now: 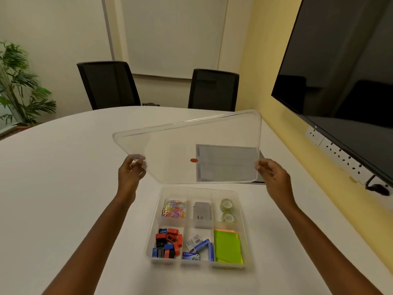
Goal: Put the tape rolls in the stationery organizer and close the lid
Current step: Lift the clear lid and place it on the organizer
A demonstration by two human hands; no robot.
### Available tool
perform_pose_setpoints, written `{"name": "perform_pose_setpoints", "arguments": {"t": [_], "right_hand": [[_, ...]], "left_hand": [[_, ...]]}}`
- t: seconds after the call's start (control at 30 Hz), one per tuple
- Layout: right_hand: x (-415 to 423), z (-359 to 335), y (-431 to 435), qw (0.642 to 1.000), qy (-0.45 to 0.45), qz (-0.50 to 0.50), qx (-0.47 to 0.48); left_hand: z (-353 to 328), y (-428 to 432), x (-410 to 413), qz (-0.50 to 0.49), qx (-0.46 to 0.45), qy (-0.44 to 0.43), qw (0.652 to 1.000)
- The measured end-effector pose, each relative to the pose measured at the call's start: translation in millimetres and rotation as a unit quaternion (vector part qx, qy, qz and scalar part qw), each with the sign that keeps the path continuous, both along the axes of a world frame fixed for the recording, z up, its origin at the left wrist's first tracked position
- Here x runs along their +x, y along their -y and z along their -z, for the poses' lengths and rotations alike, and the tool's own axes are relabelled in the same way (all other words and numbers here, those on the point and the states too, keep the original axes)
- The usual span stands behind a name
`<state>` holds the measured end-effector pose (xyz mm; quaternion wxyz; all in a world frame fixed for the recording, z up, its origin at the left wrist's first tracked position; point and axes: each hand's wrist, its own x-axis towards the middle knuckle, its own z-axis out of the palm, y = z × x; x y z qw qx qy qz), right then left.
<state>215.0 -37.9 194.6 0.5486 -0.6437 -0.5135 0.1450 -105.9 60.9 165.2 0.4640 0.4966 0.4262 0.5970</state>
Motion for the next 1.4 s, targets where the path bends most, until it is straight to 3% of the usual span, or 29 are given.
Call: {"name": "perform_pose_setpoints", "arguments": {"t": [0.1,0.27,0.4,0.63,0.8,0.93,1.03,1.27,1.4], "right_hand": [[2.2,19.7,8.3,0.999,-0.032,0.008,-0.001],[-4.1,55.3,18.3,0.987,-0.160,0.006,-0.025],[-8.5,76.3,22.0,0.979,-0.167,0.090,-0.071],[-18.6,92.7,15.1,0.961,-0.201,0.129,-0.138],[-23.2,110.0,7.9,0.954,-0.180,0.130,-0.201],[-23.9,130.8,5.0,0.942,-0.070,0.133,-0.300],[-22.8,146.8,8.0,0.924,-0.054,0.120,-0.358],[-18.0,162.7,13.6,0.892,-0.022,0.149,-0.426],[-20.0,168.0,11.5,0.892,-0.004,0.130,-0.432]], "left_hand": [[-1.0,5.2,-2.4,0.010,-0.022,-0.026,0.999],[12.4,9.7,1.3,-0.021,-0.074,-0.048,0.996],[31.4,16.2,4.1,-0.019,-0.115,-0.078,0.990],[92.0,31.0,5.6,0.004,-0.241,-0.182,0.953],[114.0,34.5,6.4,-0.047,-0.251,-0.261,0.931],[119.3,35.9,8.9,-0.064,-0.243,-0.308,0.918],[123.1,35.4,10.8,-0.066,-0.248,-0.309,0.916],[130.0,32.6,25.6,-0.064,-0.255,-0.345,0.901],[134.7,33.2,31.0,-0.077,-0.253,-0.359,0.895]]}}
